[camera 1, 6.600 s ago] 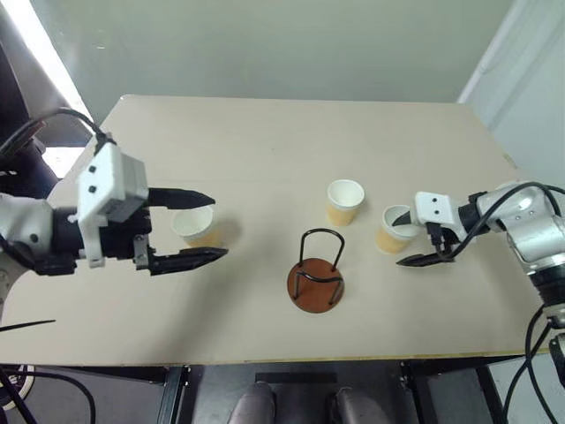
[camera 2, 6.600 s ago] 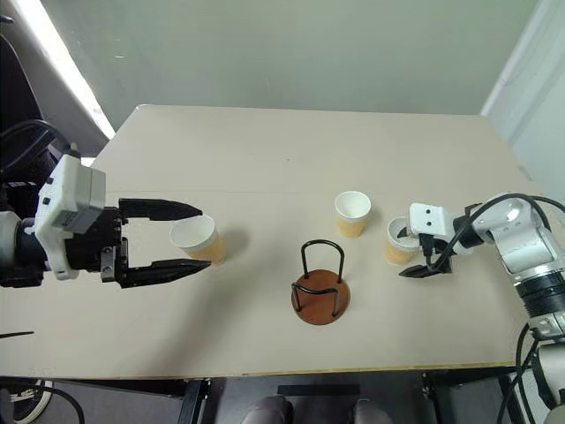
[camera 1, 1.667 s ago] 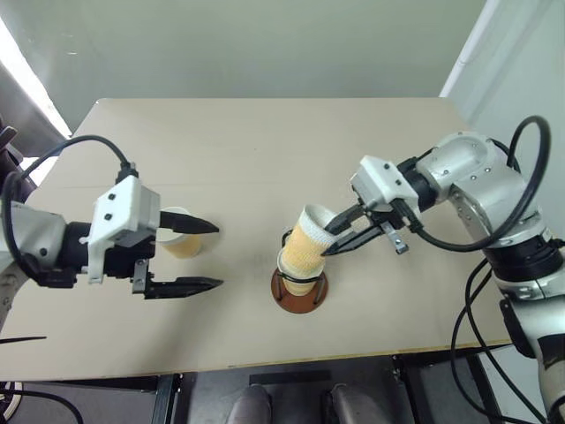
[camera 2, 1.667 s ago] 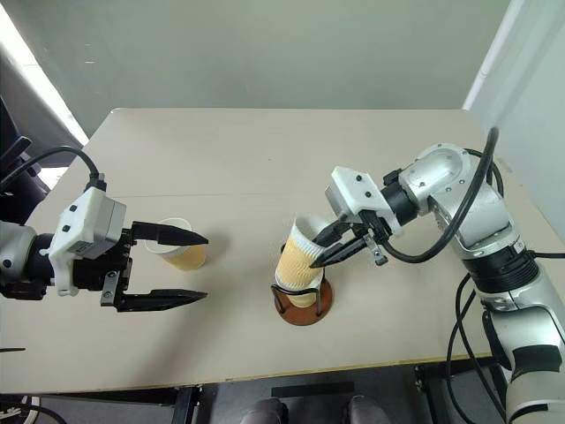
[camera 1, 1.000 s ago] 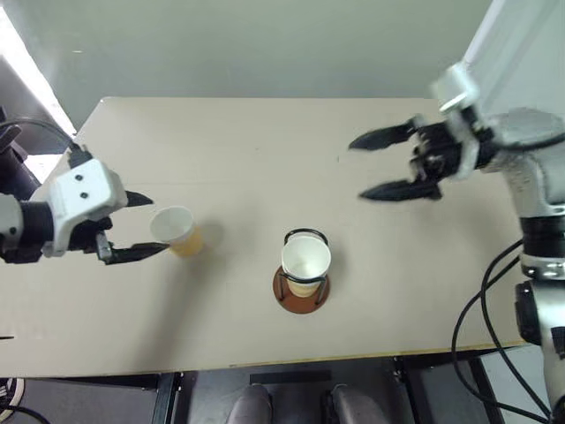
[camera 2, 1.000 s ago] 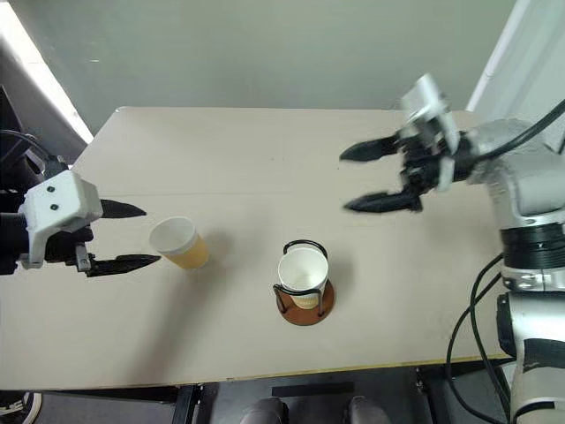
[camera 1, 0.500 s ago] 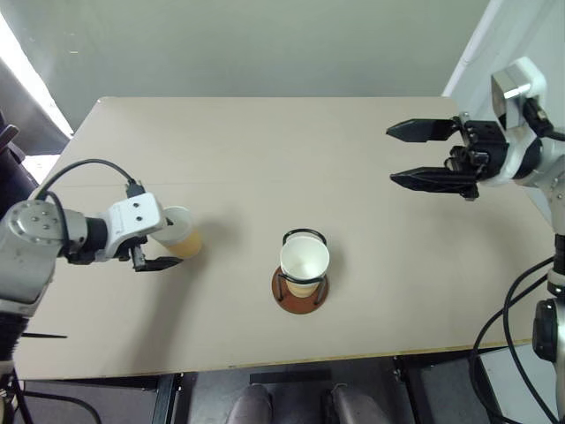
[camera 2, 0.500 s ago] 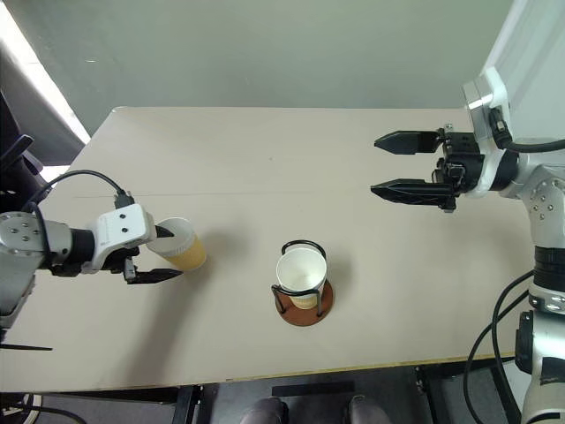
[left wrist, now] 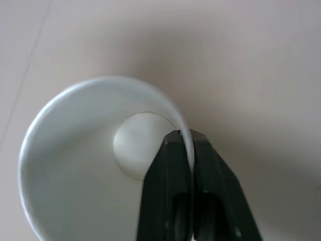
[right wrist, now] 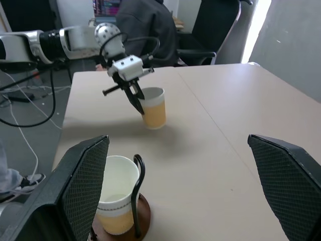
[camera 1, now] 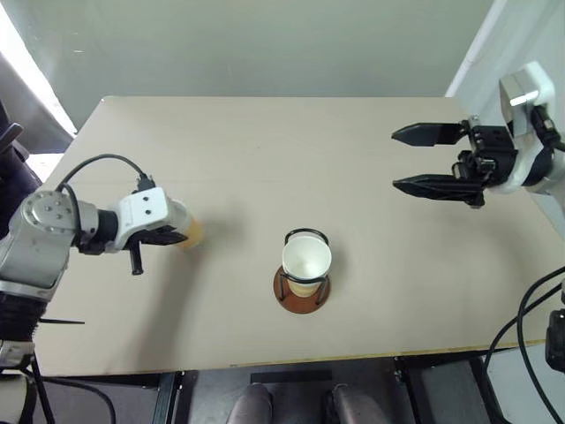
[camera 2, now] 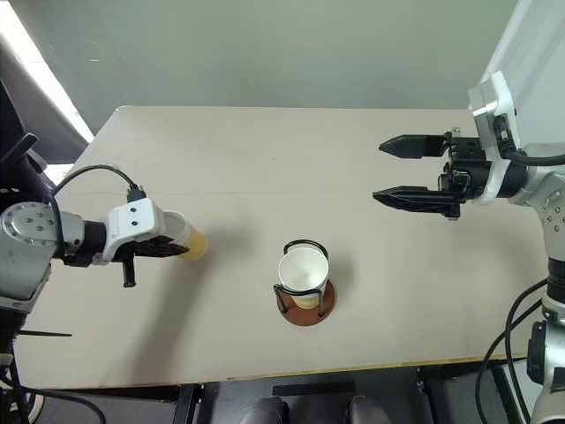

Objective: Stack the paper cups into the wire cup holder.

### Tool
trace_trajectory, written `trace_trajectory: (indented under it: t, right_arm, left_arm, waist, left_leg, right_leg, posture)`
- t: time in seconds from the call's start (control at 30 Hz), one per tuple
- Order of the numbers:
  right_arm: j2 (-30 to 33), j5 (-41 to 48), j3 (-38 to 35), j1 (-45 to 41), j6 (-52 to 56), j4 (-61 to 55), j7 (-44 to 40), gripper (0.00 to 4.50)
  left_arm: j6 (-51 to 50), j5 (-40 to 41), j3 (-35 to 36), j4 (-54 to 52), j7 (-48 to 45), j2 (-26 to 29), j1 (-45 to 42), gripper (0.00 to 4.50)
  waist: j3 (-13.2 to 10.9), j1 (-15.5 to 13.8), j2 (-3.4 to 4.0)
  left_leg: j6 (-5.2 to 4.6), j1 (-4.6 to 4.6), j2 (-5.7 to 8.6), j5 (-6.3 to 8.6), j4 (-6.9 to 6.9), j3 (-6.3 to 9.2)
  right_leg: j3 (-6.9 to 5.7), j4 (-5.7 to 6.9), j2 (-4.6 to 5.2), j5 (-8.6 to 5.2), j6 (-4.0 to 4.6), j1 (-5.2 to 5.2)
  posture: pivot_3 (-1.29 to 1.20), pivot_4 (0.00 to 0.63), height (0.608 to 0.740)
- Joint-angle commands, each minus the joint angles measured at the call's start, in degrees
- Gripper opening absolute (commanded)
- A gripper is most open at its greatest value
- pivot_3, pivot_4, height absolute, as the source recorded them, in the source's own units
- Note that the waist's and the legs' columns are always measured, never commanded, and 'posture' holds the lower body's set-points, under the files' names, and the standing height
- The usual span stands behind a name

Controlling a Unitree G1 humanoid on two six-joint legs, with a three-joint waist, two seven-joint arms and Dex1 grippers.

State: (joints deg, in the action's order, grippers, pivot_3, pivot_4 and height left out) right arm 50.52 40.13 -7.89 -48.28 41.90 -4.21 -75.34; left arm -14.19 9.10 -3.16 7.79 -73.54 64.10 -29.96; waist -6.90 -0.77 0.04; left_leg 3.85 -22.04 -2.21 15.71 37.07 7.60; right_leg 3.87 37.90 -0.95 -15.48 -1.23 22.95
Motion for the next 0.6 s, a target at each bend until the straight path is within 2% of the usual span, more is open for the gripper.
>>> trace_trajectory:
  t: [0.03,0.13,0.23,0.37,0.6]
  right_arm:
    - [3.95,3.27,-3.13,1.72,1.40,-4.59,-2.19,4.50]
    - [9.57,3.55,-4.41,9.19,0.20,-11.12,-6.73,4.50]
    - [14.02,1.31,-5.70,14.97,-2.59,-14.98,-8.10,4.50]
    - [15.12,3.43,-7.64,16.04,-2.39,-16.82,-6.27,4.50]
    - [15.47,5.03,-9.19,17.10,-1.74,-18.52,-3.66,4.50]
  left_arm:
    - [-4.47,9.17,4.74,-6.18,-5.47,-0.03,-4.23,0.06]
    - [-8.51,16.44,4.23,-10.59,-9.54,-2.42,-11.57,0.06]
    - [-8.53,19.44,1.17,-13.11,-13.04,-6.86,-17.98,0.06]
    - [-7.12,19.91,-4.35,-13.85,-18.40,-10.91,-23.63,0.06]
    - [0.12,22.98,-16.13,-11.58,-18.96,-12.85,-30.80,0.06]
  waist:
    - [0.01,-0.20,-0.02]
    - [0.03,-0.84,-0.05]
    - [0.04,-1.31,-0.02]
    - [0.04,-0.76,0.00]
    - [0.03,-0.19,-0.03]
  left_leg:
    - [0.00,-0.03,0.00,0.00,0.01,0.01]
    - [0.01,-0.20,0.05,0.00,0.05,0.02]
    - [0.00,-0.31,0.16,0.00,0.15,-0.03]
    - [-0.18,-0.16,0.27,0.06,0.43,-0.15]
    - [-0.65,-0.01,0.30,0.31,0.98,-0.15]
  right_leg:
    - [-0.01,-0.01,0.00,0.00,-0.01,0.00]
    - [-0.06,-0.03,-0.01,0.00,-0.07,0.00]
    - [-0.10,-0.06,0.05,0.00,-0.16,-0.04]
    - [0.10,-0.04,0.13,0.01,-0.41,-0.19]
    - [0.55,0.02,0.03,0.06,-0.84,-0.42]
  posture:
    - [0.00,0.150,0.740]
    - [0.00,0.150,0.740]
    - [0.00,0.150,0.740]
    - [0.00,0.150,0.740]
    - [0.00,0.150,0.740]
